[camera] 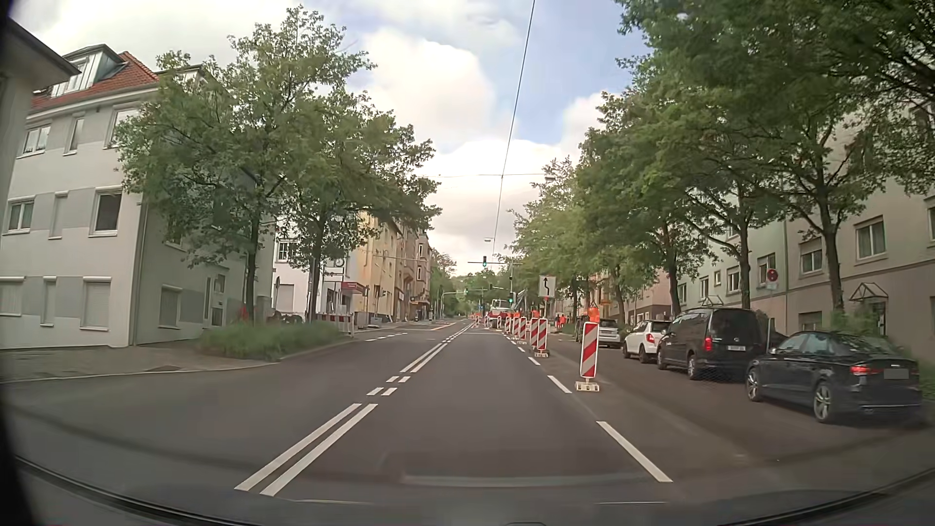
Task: Follow the waypoints while adhering to traffic rules and regulations
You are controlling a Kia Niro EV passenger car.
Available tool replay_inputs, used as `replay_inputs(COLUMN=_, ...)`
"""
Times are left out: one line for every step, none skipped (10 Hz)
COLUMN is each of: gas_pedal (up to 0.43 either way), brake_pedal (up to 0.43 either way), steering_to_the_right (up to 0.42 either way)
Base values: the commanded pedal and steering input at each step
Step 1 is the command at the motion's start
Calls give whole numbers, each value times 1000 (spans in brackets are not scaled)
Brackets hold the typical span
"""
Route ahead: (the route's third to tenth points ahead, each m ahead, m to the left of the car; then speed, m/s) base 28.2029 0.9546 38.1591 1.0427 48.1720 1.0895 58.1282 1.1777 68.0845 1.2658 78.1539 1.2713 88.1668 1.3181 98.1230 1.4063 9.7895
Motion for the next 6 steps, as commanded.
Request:
replay_inputs(gas_pedal=138, brake_pedal=0, steering_to_the_right=2)
replay_inputs(gas_pedal=138, brake_pedal=0, steering_to_the_right=2)
replay_inputs(gas_pedal=138, brake_pedal=0, steering_to_the_right=-1)
replay_inputs(gas_pedal=138, brake_pedal=0, steering_to_the_right=-4)
replay_inputs(gas_pedal=138, brake_pedal=0, steering_to_the_right=-4)
replay_inputs(gas_pedal=130, brake_pedal=0, steering_to_the_right=-3)
